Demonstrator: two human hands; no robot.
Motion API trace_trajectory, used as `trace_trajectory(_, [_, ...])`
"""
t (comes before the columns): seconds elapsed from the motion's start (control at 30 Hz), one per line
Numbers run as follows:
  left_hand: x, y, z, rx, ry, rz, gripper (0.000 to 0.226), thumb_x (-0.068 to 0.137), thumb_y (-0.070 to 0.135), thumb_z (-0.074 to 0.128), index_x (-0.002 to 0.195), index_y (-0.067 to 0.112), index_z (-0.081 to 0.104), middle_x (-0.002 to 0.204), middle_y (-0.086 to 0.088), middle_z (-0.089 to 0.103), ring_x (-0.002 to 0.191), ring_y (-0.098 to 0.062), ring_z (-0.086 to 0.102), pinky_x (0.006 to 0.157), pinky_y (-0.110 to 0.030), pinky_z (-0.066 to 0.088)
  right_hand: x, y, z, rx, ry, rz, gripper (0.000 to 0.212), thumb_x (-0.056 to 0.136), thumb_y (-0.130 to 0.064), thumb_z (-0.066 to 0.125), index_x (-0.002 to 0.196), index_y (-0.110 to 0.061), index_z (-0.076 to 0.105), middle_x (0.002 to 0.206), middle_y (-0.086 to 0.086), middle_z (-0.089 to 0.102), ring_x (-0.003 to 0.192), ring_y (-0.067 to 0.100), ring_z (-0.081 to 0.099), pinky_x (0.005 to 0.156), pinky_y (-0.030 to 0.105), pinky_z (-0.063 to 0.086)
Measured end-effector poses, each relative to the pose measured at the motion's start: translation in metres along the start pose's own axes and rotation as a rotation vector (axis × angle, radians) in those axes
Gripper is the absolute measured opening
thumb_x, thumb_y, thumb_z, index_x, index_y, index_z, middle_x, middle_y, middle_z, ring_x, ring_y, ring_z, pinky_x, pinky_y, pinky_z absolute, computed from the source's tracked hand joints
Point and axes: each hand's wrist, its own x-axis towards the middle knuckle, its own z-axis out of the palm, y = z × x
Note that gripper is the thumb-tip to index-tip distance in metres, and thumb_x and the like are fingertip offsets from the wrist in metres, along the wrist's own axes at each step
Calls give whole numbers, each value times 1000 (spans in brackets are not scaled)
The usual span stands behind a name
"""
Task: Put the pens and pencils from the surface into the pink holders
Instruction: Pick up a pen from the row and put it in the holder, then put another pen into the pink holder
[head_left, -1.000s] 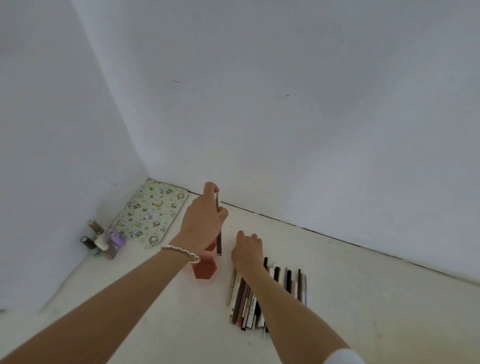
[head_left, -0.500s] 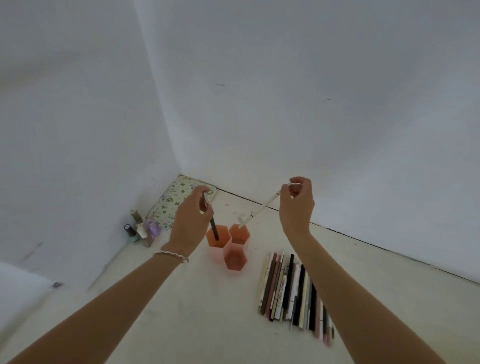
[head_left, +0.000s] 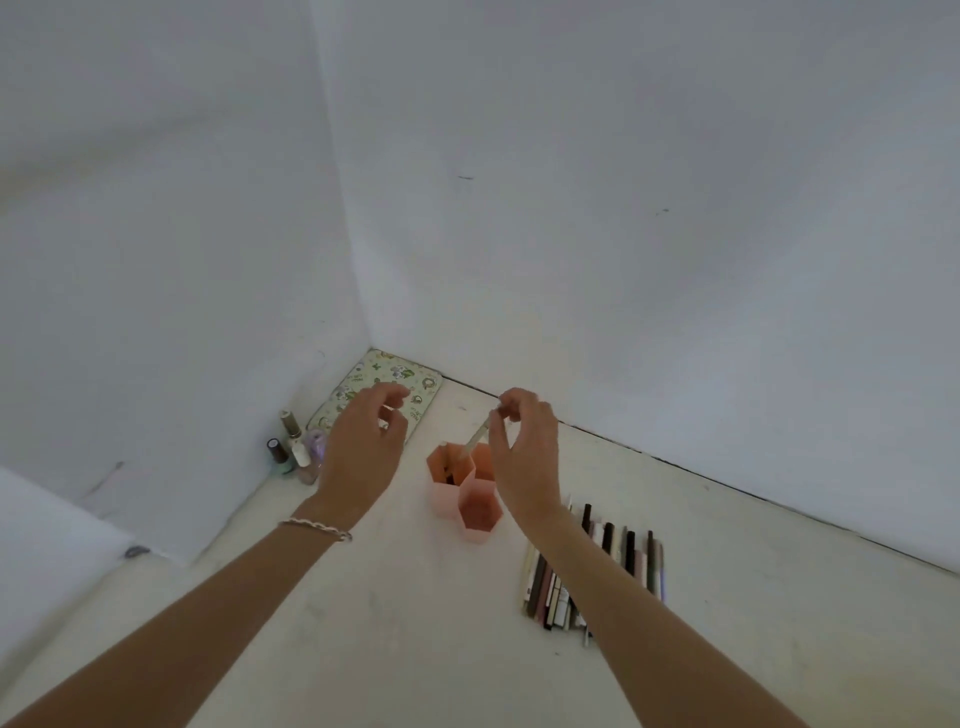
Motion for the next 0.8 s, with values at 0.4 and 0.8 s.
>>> trace_trajectory(0.4, [-88, 50, 141, 275, -727, 33, 29, 95, 5, 44, 119, 7, 60, 115, -8, 66, 106, -21, 63, 91, -27, 50, 2, 52, -73, -80, 4, 192, 28, 90, -7, 50, 112, -20, 60, 97, -9, 62, 83, 8, 57, 76, 25, 46])
trace_trajectory(0.8, [-91, 31, 201, 694, -730, -172, 33, 88, 6, 49, 121, 11, 47, 116, -5, 64, 109, -24, 64, 88, -38, 55, -21, 114, -118, -107, -41, 391, 29, 89, -6, 48, 109, -26, 56, 89, -10, 63, 68, 12, 56, 65, 24, 45])
